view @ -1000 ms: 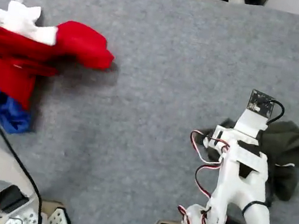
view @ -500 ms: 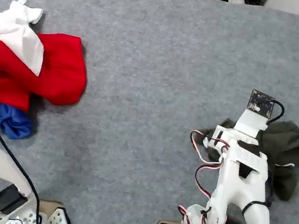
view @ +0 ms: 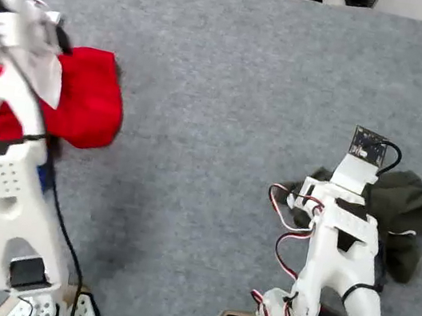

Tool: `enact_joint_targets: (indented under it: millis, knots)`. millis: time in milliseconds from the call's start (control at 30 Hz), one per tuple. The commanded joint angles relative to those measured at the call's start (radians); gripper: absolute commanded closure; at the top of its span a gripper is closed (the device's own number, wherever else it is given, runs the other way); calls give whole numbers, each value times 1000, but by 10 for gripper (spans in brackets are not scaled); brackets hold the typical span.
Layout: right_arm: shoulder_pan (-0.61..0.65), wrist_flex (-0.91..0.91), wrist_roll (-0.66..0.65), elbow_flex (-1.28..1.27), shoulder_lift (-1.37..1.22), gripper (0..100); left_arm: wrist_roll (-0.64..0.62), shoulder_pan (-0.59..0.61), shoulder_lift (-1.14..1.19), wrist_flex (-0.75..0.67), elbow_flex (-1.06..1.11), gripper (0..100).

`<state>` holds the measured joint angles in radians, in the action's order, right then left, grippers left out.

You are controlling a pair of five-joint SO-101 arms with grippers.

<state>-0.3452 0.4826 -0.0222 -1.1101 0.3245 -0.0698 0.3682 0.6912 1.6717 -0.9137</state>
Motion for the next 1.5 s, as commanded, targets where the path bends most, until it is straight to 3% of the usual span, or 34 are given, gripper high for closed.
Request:
enact_joint_targets:
  millis: [0,200,367,600,833,1000,1233,1333,1467]
  knots:
    - [8,15,11,-18,-4,984,-40,-51,37,-75,203,712]
    - [8,15,11,-18,-4,984,-140,-47,204,-103,265,727]
    - [8,15,11,-18,-4,984,-126,-5,276,-86,122,971]
    - [8,15,11,-19,-4,984,-106,91,278,92,-282,972]
    - [8,17,11,-19,-4,984,-106,295,206,86,-768,971]
    - [8,17,11,-19,-2,984,-106,423,72,71,-727,970]
    - [9,17,6,-19,-2,984,-104,515,117,81,-657,970]
    - [31,17,5,-19,1,984,-98,542,149,86,-602,903]
    - [104,17,5,-2,39,984,-78,567,155,86,-556,677]
